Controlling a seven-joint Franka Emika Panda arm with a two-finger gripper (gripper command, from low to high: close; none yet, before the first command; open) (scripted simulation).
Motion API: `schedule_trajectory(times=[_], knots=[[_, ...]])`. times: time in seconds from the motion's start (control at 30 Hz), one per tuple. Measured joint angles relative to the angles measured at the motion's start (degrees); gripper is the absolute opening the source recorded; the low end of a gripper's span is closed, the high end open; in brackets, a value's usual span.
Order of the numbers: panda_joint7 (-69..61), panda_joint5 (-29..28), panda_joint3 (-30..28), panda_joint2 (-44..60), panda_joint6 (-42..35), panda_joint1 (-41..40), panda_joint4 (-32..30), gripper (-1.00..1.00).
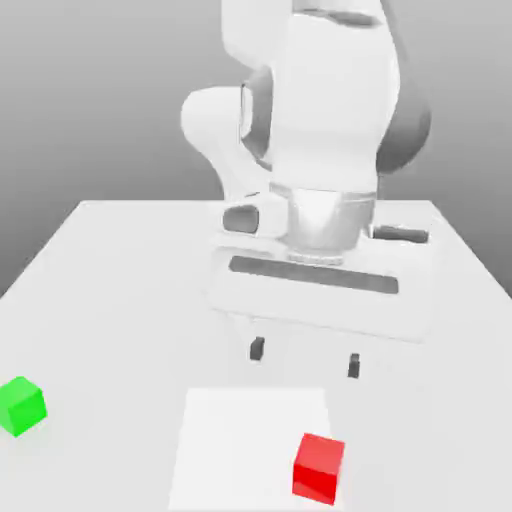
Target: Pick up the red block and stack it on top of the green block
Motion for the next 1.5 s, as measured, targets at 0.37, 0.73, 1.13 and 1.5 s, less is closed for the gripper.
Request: schedule_trajectory(times=[0.37, 0.73, 1.13, 1.5], knots=[[6.0, -2.5, -3.1, 17.8, 11.6, 3.7, -0.1, -1.0], [2.8, 2.6, -1.4, 8.4, 3.7, -0.3, -1.6, -1.0], [4.5, 9.3, -19.7, 3.9, 0.0, -19.7, -2.2, -1.0], [1.8, 15.8, -22.2, 13.7, 7.0, -26.7, 0.4, 1.0]])
